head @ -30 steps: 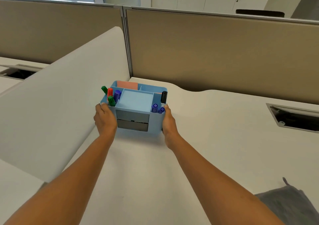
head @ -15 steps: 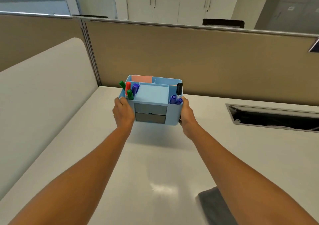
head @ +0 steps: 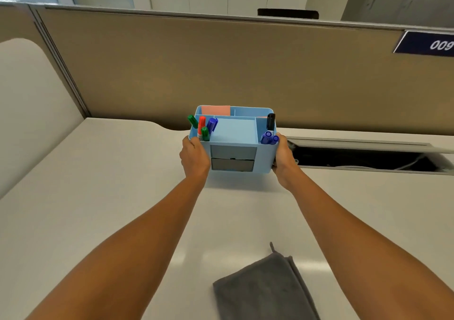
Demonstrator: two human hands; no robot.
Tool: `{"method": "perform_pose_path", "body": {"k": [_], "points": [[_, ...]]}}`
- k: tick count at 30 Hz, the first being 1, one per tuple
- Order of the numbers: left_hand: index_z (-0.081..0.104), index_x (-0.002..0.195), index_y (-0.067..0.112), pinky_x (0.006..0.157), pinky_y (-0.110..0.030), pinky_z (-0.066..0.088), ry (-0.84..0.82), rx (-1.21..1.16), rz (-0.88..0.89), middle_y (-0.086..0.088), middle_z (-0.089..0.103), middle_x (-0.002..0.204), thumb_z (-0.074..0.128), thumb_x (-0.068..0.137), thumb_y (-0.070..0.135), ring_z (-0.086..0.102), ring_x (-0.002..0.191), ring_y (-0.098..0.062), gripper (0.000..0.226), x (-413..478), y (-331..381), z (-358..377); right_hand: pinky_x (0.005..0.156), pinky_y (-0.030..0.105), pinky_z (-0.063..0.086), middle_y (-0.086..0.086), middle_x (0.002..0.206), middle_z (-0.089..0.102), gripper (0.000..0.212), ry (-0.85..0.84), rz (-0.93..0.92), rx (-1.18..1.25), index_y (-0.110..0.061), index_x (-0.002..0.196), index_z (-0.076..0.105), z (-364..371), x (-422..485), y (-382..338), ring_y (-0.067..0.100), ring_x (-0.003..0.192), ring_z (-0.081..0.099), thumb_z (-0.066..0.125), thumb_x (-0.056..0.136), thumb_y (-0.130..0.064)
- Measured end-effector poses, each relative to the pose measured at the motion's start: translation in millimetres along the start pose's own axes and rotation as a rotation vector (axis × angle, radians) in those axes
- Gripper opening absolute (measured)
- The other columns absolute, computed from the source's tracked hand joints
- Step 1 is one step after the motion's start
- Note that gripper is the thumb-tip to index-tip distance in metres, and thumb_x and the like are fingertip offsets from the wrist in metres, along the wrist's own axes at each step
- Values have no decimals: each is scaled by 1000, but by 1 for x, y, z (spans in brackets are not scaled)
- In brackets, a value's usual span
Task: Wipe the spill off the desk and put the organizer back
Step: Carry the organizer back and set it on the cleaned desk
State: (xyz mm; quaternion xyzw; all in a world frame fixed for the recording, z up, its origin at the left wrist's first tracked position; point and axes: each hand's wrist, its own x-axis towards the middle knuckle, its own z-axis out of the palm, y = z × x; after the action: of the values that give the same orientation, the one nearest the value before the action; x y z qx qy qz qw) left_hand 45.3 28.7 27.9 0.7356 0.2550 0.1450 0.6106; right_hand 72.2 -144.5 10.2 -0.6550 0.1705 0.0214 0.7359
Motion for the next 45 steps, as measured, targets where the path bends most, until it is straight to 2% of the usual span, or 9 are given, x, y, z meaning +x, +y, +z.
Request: {"method": "perform_pose_path", "body": {"k": [6,12,23,30,35,37,42,43,45], "points": [[43,124,4,97,-38,45,-30,4,-16,-18,55,121,23,99,27,53,112,-27,39,-11,-12,36,71,30,46,2,81,62,37,47,51,-12,-20,98,54,-33,21,9,16,74,58,32,92,-49],[43,125,4,95,-36,45,-34,25,-2,-19,55,121,24,99,27,53,111,-27,39,-14,-19,52,65,27,45,1,77,62,34,54,65,30,-27,80,53,-45,26,18,14,70,57,30,93,-49],[41,126,4,96,-37,45,-26,65,7,-19,55,122,24,99,27,53,112,-29,39,-16,-27,60,81,35,43,1,83,61,34,14,77,57,-26,89,54,-54,30,26,16,77,56,28,94,-48],[38,130,7,98,-37,43,-19,37,-25,-16,53,126,21,99,27,51,114,-26,41,-19,-27,63,67,27,44,0,79,61,42,28,96,75,-18,110,51,-51,29,28,14,72,56,26,95,-49],[29,137,12,104,-38,38,-63,5,-43,-13,44,138,19,99,32,43,125,-27,45,-23,-27,62,69,28,44,9,102,59,59,34,129,76,-13,134,39,-48,25,27,19,87,56,27,94,-54],[27,138,13,105,-40,37,-93,-4,-41,-13,41,141,20,98,37,41,128,-28,47,-24,-26,61,77,31,44,10,108,58,63,27,132,89,-14,139,35,-49,23,27,21,96,55,26,93,-56],[25,140,15,109,-42,34,-137,26,12,-11,36,146,20,96,44,36,133,-27,53,-34,-31,53,90,36,43,13,122,58,61,18,59,63,-20,129,44,-53,12,28,18,98,55,16,92,-59],[24,141,15,112,-43,32,-147,44,25,-10,34,148,20,96,44,34,135,-27,54,-38,-34,50,91,35,41,12,130,55,59,22,37,39,-23,127,45,-55,7,29,18,102,54,14,93,-59],[18,144,18,115,-44,25,-161,86,14,-9,25,153,21,95,44,26,140,-28,55,-47,-43,43,102,35,33,9,145,42,63,46,14,-44,-23,138,38,-60,-2,34,23,125,44,13,92,-59]]}}
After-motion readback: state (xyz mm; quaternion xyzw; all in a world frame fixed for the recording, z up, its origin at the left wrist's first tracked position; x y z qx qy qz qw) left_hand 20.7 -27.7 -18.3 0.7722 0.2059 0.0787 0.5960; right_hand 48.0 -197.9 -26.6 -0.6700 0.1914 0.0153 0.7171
